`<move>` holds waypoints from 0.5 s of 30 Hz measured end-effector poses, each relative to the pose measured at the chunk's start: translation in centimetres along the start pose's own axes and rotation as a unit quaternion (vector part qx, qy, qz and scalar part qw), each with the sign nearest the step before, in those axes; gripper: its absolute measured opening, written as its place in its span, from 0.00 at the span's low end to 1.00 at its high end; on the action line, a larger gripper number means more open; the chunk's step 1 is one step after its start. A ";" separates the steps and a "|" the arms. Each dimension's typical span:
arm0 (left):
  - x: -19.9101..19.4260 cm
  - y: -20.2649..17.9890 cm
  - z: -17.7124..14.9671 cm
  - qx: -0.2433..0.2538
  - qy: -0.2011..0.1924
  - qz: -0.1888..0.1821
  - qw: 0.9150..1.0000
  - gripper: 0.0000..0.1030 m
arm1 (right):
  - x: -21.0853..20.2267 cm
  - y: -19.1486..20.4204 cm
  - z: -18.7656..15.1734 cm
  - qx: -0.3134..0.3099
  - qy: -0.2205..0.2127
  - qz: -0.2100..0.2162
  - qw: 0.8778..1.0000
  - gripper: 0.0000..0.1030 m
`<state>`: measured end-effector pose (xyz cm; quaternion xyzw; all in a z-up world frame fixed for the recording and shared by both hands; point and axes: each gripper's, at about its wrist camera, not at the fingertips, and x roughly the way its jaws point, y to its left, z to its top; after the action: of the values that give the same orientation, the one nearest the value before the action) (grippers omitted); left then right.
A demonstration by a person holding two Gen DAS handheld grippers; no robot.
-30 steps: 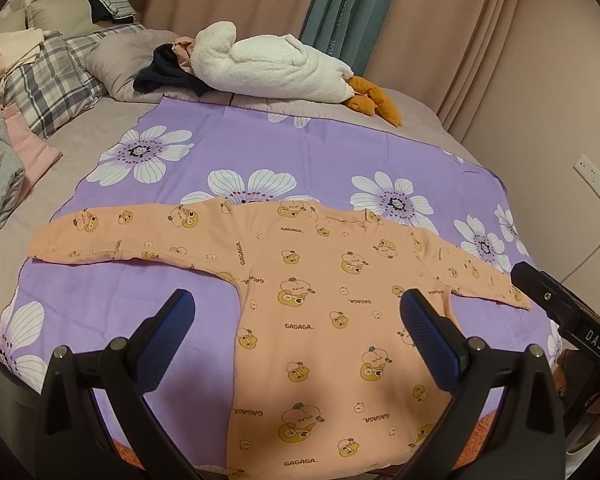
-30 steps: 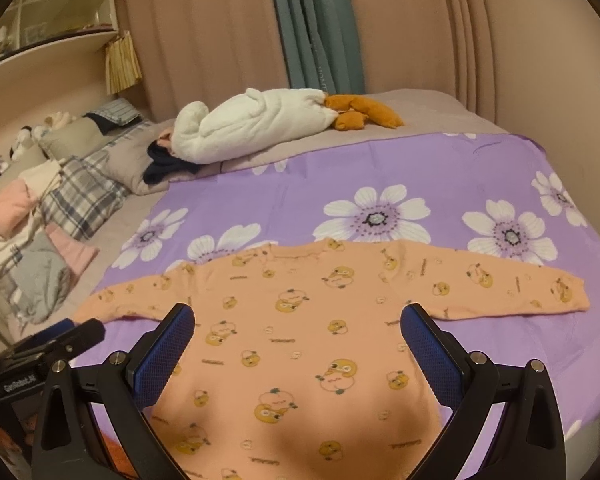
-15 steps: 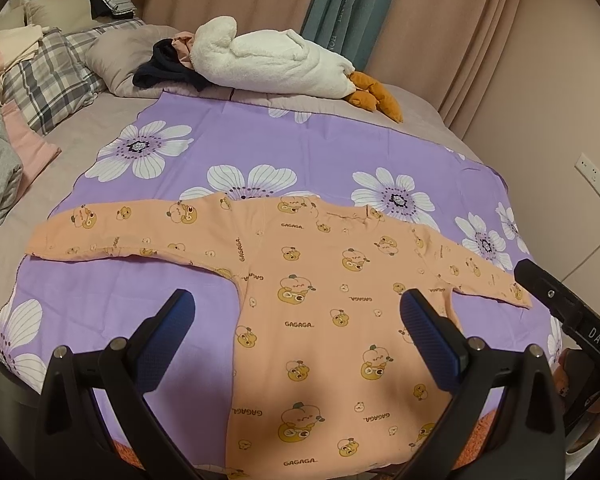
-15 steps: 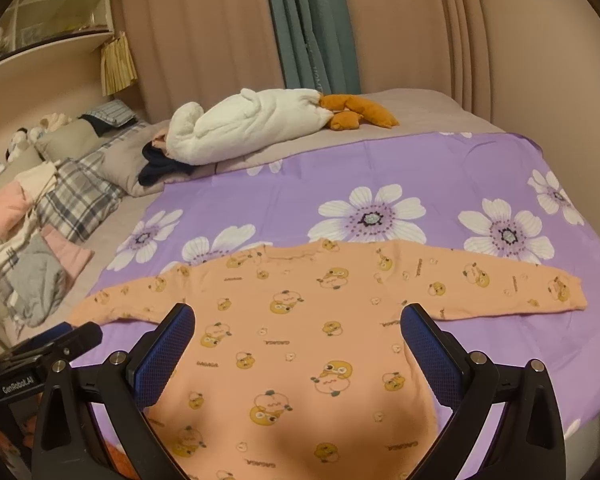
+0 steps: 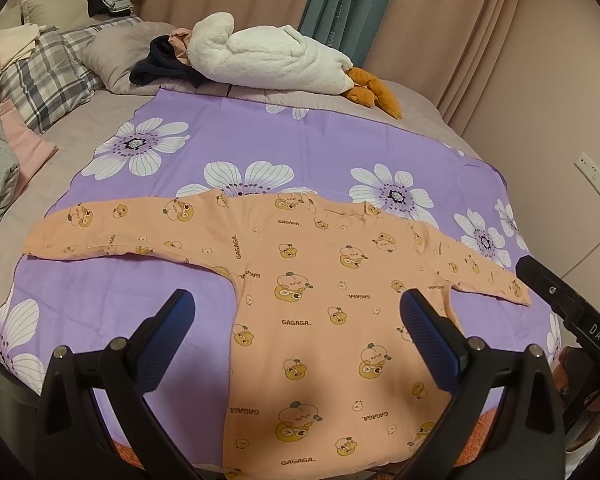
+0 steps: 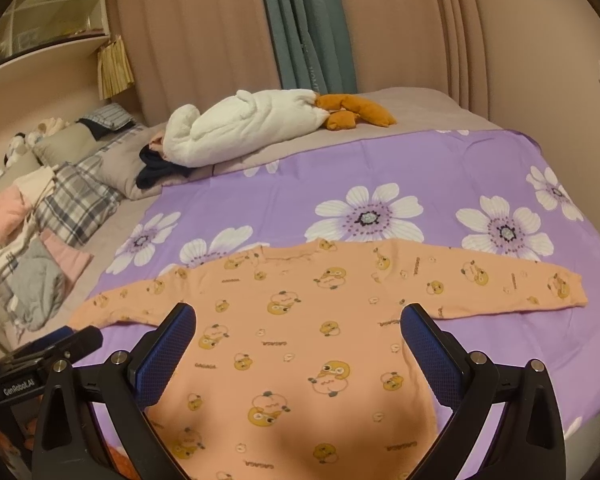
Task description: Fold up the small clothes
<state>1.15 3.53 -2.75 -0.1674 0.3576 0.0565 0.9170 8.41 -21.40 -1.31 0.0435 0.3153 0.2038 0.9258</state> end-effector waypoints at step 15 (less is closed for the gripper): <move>0.7 -0.3 0.3 -0.004 0.014 0.000 1.000 0.99 | -0.1 -0.9 0.1 0.016 -0.005 0.003 1.000 0.99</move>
<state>1.93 3.29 -2.92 -0.1715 0.3706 0.0554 0.9111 8.76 -22.23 -1.37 0.0601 0.3134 0.2015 0.9261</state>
